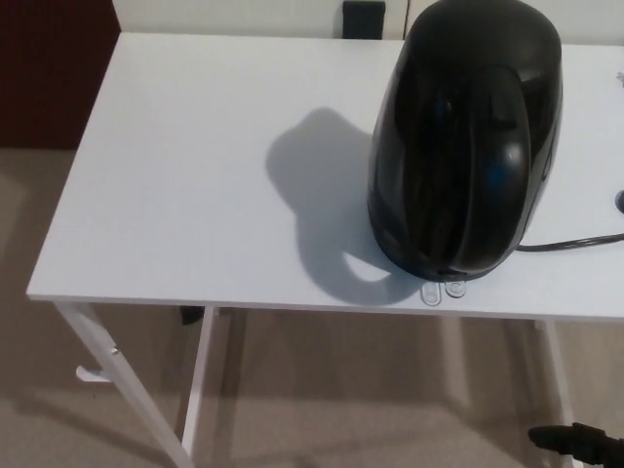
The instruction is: The robot walk towards a table in front and click the button on the base of the boilling pot using its left middle finger
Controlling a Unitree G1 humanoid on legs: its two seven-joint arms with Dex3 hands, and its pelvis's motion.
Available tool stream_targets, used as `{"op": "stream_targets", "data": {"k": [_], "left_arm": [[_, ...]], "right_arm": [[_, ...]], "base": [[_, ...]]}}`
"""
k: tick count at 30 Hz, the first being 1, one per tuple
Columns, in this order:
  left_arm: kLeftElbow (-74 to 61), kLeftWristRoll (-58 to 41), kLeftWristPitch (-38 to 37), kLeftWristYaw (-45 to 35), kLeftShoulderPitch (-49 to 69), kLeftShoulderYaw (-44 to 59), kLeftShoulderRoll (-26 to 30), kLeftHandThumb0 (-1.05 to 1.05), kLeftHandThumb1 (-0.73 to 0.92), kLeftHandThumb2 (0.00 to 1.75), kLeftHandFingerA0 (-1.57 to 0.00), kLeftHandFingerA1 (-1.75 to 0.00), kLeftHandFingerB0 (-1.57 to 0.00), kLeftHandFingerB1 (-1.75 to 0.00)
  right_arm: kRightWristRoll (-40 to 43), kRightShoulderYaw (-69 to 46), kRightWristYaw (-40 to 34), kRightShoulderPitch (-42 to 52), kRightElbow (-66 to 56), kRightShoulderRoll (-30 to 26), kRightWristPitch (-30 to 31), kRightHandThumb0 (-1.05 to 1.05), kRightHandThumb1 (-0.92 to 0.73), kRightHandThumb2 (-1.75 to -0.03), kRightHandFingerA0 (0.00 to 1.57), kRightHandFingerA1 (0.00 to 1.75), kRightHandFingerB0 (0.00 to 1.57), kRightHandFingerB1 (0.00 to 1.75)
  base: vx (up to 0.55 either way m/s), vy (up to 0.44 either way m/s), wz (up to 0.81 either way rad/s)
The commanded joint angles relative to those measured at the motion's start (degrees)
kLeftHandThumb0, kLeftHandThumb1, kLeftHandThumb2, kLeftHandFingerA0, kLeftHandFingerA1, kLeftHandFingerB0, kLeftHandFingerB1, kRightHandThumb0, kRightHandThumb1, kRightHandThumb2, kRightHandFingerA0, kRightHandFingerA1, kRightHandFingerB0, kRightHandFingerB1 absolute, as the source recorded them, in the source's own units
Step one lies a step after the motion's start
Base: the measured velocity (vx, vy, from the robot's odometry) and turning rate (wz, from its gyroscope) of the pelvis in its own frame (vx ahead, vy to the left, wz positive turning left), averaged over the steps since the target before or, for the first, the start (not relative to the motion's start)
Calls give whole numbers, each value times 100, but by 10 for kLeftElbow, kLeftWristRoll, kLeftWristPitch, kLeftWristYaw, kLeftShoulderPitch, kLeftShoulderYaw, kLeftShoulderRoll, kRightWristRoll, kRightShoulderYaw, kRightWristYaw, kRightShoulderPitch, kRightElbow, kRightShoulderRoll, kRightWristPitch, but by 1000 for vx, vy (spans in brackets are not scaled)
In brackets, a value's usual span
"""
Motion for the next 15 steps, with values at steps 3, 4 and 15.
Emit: {"op": "stream_targets", "data": {"k": [3, 4, 15], "left_arm": [[-177, 214, -56, -72, -77, -157, 25, -35, 52, 106, -1, -47, 0, -49], [-184, 224, -52, -77, -92, -168, 24, -35, 52, 107, 0, -47, 0, -49], [-215, 283, 0, -111, -222, -260, -24, -80, 78, 105, -13, -43, -6, -30]], "right_arm": [[3, -3, 4, -13, -1, -5, 18, -23, -60, -57, 55, 48, 47, 43], [4, -4, 5, -18, 0, -3, 20, -23, -60, -57, 54, 48, 47, 43], [16, -9, 13, -18, 1, 8, 19, -16, -59, -57, 57, 54, 47, 46]], "base": [[-41, -88, 1], [-42, -90, 1], [-52, -94, 1]]}}
